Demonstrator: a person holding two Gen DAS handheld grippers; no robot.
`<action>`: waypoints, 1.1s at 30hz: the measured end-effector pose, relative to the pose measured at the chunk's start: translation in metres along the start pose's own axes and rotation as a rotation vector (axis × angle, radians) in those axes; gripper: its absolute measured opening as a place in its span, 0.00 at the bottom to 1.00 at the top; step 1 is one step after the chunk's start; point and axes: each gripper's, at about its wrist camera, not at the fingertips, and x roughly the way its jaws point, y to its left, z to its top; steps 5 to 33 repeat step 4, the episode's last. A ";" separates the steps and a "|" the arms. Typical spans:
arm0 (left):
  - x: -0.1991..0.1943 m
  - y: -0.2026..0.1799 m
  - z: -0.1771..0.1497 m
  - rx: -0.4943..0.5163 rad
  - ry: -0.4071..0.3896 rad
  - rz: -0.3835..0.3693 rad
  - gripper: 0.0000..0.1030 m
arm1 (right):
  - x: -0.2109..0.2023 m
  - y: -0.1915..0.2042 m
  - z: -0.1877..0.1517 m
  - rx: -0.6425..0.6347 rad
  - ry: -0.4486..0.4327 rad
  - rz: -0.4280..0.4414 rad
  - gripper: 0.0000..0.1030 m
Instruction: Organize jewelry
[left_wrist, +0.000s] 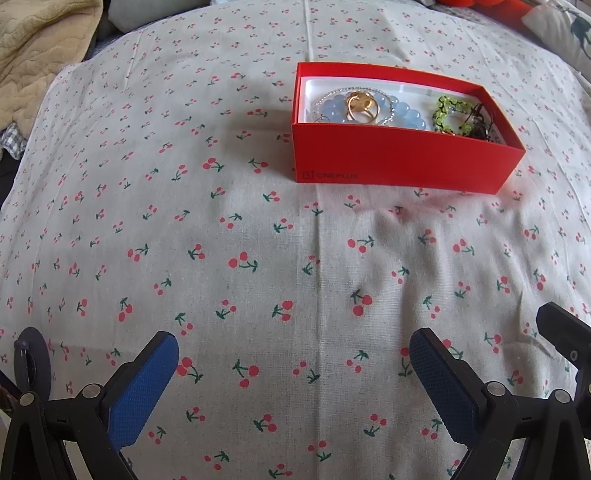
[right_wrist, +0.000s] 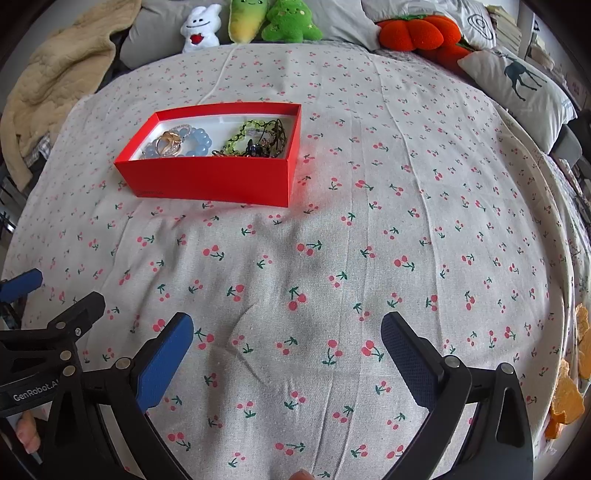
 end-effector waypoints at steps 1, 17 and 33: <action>0.001 0.000 0.000 -0.003 0.001 0.004 0.99 | 0.000 0.000 0.000 -0.001 0.000 0.000 1.00; 0.004 0.002 -0.001 -0.015 0.002 0.004 0.99 | 0.002 0.000 0.001 0.003 0.000 -0.004 1.00; 0.004 0.002 -0.001 -0.015 0.002 0.004 0.99 | 0.002 0.000 0.001 0.003 0.000 -0.004 1.00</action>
